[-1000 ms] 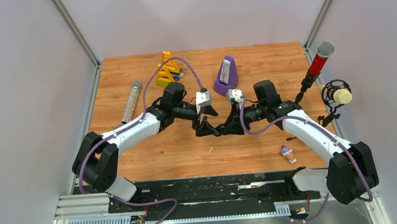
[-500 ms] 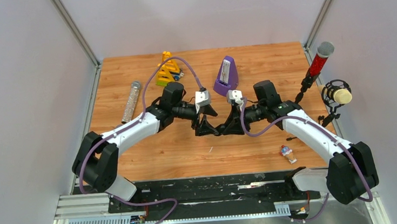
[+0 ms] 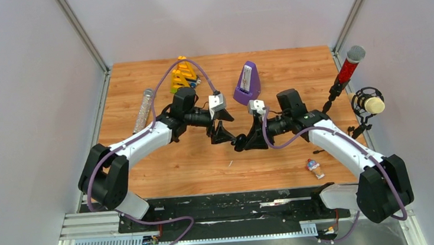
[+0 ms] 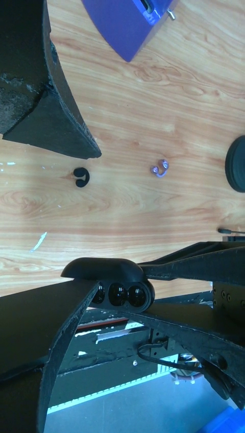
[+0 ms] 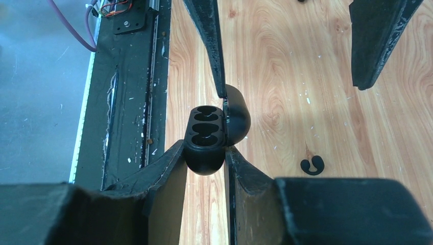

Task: Insert the wireless bluetooth earbuds into the charging case
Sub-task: Open the charging case.

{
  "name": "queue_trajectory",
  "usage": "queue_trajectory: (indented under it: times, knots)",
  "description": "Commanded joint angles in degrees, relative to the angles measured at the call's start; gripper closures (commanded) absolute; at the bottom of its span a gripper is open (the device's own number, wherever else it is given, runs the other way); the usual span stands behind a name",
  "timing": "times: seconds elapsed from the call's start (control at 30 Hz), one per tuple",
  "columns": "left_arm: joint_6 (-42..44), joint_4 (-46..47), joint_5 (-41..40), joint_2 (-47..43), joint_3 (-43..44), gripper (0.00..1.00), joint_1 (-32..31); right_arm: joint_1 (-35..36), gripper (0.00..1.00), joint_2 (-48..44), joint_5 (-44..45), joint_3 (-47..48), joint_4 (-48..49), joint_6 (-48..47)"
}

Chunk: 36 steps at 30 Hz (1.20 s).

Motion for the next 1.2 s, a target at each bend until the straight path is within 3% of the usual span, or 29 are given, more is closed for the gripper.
queue_trajectory:
  times: [0.0, 0.63, 0.8, 0.93, 1.03, 1.17]
  knots:
    - [-1.4, 3.4, 1.2, -0.7, -0.1, 0.04, 0.2, 0.2, 1.00, 0.7, -2.4, 2.4, 0.3, -0.4]
    - [-4.5, 6.3, 4.4, -2.4, -1.1, 0.00, 1.4, -1.9, 1.00, 3.1, -0.1, 4.2, 0.3, 3.4]
    - [-4.3, 4.5, 7.9, 0.1, -0.4, 0.14, 1.3, -2.0, 1.00, 2.7, -1.2, 4.3, 0.3, 3.3]
    - [-3.3, 2.1, 8.2, 1.9, 1.2, 0.17, 1.2, -2.0, 1.00, 1.8, -2.2, 3.8, 0.3, 2.9]
    - [-2.7, -0.1, 8.9, 2.9, 2.6, 0.29, 0.6, -1.9, 1.00, 1.5, -2.4, 3.6, 0.2, 2.4]
    - [-1.8, -2.4, 9.1, 4.2, 4.1, 0.32, -0.3, -1.8, 1.00, 1.4, -2.6, 3.5, 0.2, 2.2]
